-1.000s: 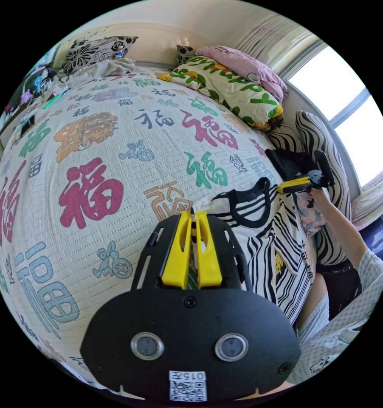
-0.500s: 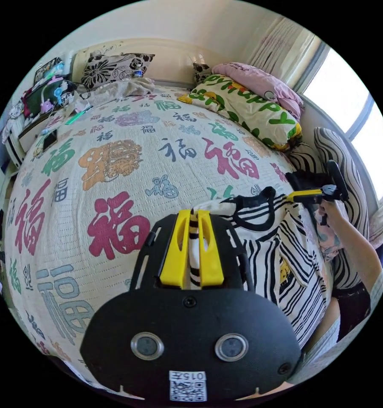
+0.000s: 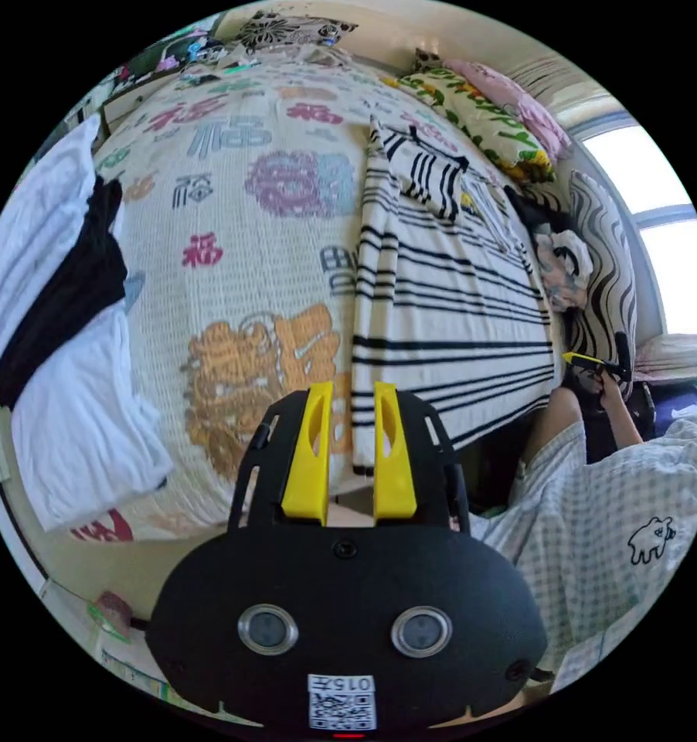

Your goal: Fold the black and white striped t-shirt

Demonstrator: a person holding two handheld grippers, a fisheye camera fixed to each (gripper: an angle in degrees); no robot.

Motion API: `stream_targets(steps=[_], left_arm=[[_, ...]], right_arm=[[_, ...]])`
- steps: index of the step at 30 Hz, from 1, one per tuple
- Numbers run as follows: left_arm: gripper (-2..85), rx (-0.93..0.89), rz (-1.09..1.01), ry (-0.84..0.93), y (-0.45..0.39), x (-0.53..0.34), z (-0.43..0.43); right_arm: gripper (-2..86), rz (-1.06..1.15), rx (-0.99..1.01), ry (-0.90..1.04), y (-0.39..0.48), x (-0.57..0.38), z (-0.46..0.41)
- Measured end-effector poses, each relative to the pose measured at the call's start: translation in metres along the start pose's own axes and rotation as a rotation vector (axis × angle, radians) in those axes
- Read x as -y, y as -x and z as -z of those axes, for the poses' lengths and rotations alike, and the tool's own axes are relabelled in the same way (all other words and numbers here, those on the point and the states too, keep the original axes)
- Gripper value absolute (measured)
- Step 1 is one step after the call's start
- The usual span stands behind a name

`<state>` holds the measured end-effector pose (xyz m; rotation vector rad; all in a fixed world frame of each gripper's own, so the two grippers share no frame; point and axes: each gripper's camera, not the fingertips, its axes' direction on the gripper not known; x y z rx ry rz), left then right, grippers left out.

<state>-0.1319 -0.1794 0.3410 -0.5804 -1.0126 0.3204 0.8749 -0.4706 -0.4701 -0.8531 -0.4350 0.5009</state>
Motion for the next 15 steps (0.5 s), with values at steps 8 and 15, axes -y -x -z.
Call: stream_targets(steps=[8,15], left_arm=[[10.3,-0.125,0.071,0.135,-0.019,-0.033,-0.044],[2.4,0.107,0.003,0.196,-0.049,-0.020,-0.059]], right_arm=[[8.3,-0.065,0.072,0.106,-0.010,-0.057,-0.020],[5.2,-0.087,0.150,0.163,-0.017,-0.065,-0.008]])
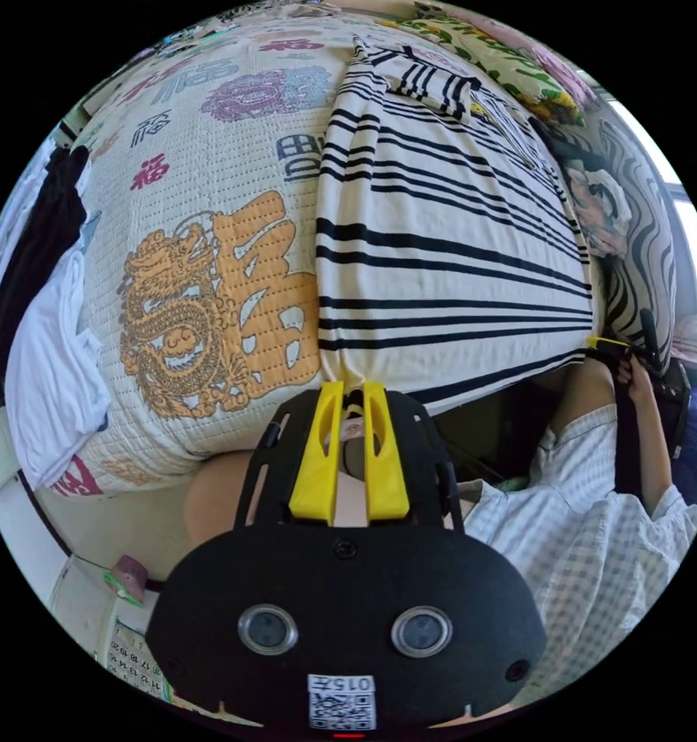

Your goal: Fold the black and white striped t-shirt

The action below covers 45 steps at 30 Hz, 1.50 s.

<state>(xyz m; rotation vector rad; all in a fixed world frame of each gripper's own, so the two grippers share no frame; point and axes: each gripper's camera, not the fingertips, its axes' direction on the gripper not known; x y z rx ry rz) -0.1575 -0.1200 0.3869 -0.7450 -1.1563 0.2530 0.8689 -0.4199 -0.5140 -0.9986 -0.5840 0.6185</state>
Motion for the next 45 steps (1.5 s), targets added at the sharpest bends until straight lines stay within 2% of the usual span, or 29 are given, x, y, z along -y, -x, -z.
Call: stream_targets(steps=[6,12,15,22,26,29,35,39,41,45], left_arm=[[-0.2,-0.147,0.046,-0.047,0.008,-0.013,0.007],[-0.6,-0.248,0.035,-0.161,0.010,-0.038,0.031],[-0.7,-0.232,0.010,-0.165,0.005,-0.051,0.033],[0.7,-0.162,-0.031,-0.119,-0.012,-0.063,0.005],[1.6,-0.055,-0.041,-0.083,-0.015,-0.063,0.000],[2.7,-0.047,-0.049,-0.190,-0.014,-0.050,0.023],[5.8,-0.004,-0.212,-0.437,-0.056,0.045,0.084],[7.5,0.040,-0.381,-0.558,-0.101,0.146,0.100],[7.7,0.022,-0.403,-0.557,-0.113,0.196,0.097],[10.0,0.049,-0.439,-0.499,-0.135,0.305,0.070]], right_arm=[[0.8,0.010,0.120,0.159,-0.005,-0.015,-0.018],[-0.4,0.087,0.114,0.050,0.014,-0.050,0.019],[-0.5,0.073,0.244,-0.059,0.013,-0.077,0.041],[0.2,0.049,0.267,-0.065,0.019,-0.103,0.041],[0.6,0.012,0.203,-0.122,0.019,-0.105,0.058],[1.4,0.057,0.138,-0.225,0.032,-0.095,0.090],[3.3,0.253,0.051,-0.389,0.093,-0.008,0.144],[4.7,0.388,-0.118,-0.438,0.146,0.084,0.157],[5.9,0.404,-0.202,-0.442,0.165,0.129,0.157],[7.7,0.427,-0.191,-0.405,0.186,0.230,0.151]])
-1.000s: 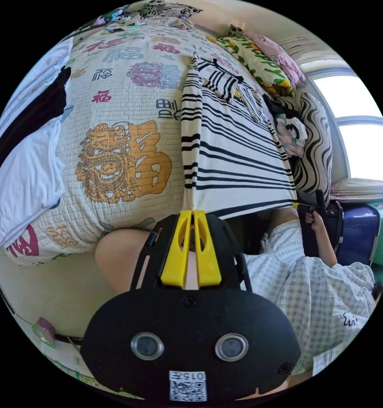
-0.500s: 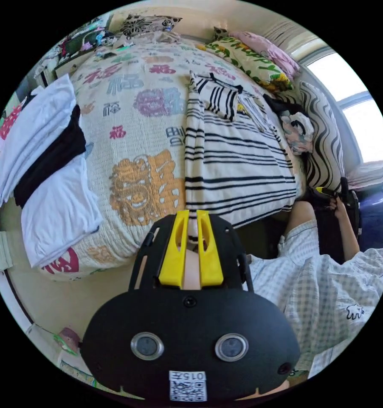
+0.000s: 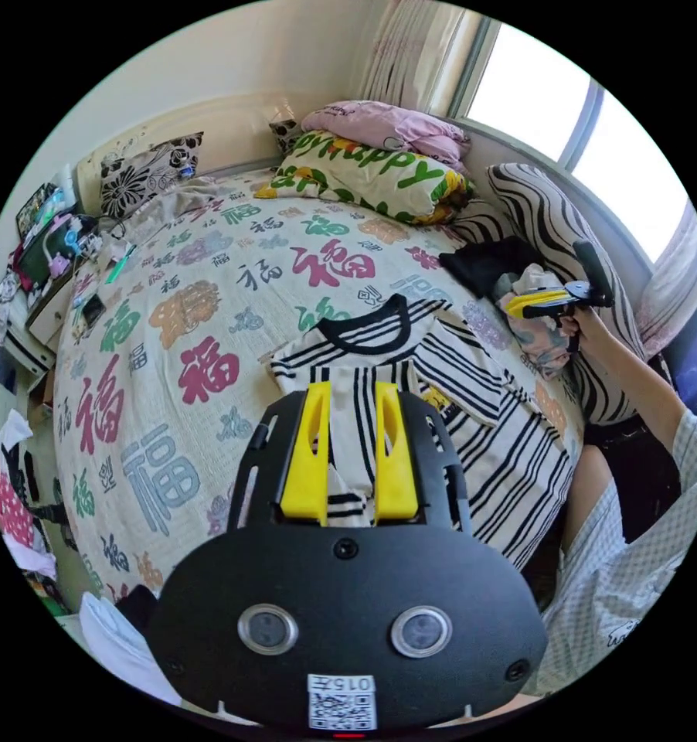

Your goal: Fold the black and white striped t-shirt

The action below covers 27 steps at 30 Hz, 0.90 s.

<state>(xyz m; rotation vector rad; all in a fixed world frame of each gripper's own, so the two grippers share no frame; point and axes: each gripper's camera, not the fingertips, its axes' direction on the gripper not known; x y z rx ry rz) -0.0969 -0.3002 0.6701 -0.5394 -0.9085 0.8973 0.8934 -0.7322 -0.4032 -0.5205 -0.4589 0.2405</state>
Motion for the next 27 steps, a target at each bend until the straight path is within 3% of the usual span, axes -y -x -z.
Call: stream_targets(steps=[6,13,17,21,27], left_arm=[[11.0,0.093,-0.010,0.177,0.028,0.064,-0.119],[9.6,0.091,0.003,0.241,0.051,0.082,-0.210],[2.5,0.026,-0.028,0.243,0.053,0.080,-0.217],[0.0,-0.034,0.005,0.253,0.055,0.078,-0.207],[-0.3,0.057,0.060,0.164,0.045,0.089,-0.167]], right_arm=[[12.0,-0.151,0.027,0.069,-0.051,0.077,-0.071],[11.0,-0.183,0.000,0.193,-0.083,0.109,-0.130],[5.9,-0.072,0.015,0.206,-0.075,0.105,-0.133],[2.5,-0.039,0.238,0.338,-0.073,0.105,-0.147],[0.5,-0.043,-0.005,0.185,-0.054,0.117,-0.115]])
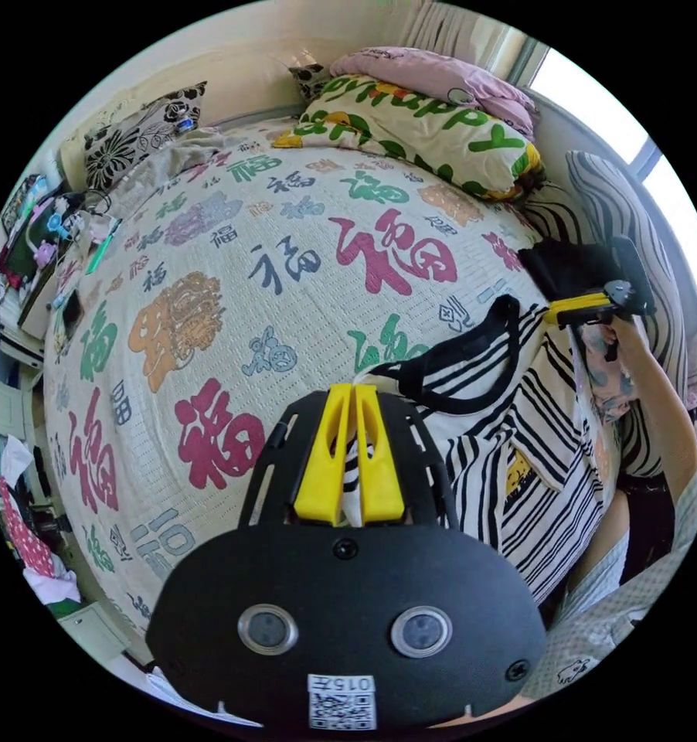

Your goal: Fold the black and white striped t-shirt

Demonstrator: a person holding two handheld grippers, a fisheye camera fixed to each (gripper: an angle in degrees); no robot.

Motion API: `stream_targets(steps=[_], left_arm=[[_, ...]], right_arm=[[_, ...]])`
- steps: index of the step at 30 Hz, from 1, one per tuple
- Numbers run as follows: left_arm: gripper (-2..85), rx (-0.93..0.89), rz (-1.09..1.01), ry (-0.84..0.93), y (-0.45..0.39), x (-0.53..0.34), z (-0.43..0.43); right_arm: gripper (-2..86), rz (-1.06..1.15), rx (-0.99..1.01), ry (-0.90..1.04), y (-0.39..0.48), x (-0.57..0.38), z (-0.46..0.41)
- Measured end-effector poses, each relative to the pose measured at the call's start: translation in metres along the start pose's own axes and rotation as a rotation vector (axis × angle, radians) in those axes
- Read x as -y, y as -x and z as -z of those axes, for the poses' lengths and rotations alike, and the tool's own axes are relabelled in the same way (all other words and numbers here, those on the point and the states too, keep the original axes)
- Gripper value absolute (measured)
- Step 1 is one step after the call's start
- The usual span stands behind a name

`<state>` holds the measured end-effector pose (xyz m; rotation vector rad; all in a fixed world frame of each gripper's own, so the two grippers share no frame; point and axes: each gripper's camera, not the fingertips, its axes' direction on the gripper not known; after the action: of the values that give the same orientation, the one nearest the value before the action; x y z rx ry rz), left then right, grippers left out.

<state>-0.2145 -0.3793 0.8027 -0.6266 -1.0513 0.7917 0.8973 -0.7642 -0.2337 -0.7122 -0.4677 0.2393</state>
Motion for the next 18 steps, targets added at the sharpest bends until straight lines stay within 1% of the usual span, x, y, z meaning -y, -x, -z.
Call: stream_targets(steps=[2,4,5,8,11,14,16,17,18], left_arm=[[-0.3,-0.006,0.033,-0.081,0.002,0.002,0.023],[-0.3,-0.022,0.075,-0.172,0.004,0.000,0.053],[-0.2,-0.023,0.069,-0.188,0.002,-0.002,0.059],[-0.1,0.013,-0.007,-0.187,-0.015,-0.019,0.075],[0.0,0.017,-0.079,-0.181,-0.034,-0.059,0.088],[-0.1,0.007,-0.158,-0.240,-0.060,-0.128,0.111],[-0.2,-0.027,-0.211,-0.282,-0.084,-0.198,0.132],[-0.2,-0.043,-0.224,-0.289,-0.090,-0.217,0.137],[-0.2,-0.073,-0.239,-0.305,-0.104,-0.256,0.148]], right_arm=[[0.5,-0.010,-0.039,-0.074,0.006,0.002,0.018],[0.5,-0.033,-0.032,-0.157,0.009,0.003,0.037],[0.5,-0.056,-0.026,-0.193,0.010,0.002,0.045],[0.5,-0.044,-0.040,-0.176,0.019,-0.009,0.050],[0.6,0.031,-0.035,-0.165,0.036,-0.041,0.049],[0.7,0.118,0.038,-0.191,0.056,-0.098,0.052],[0.8,0.185,0.094,-0.207,0.072,-0.141,0.053],[0.9,0.226,0.108,-0.230,0.085,-0.173,0.053],[1.1,0.275,0.118,-0.240,0.099,-0.206,0.051]])
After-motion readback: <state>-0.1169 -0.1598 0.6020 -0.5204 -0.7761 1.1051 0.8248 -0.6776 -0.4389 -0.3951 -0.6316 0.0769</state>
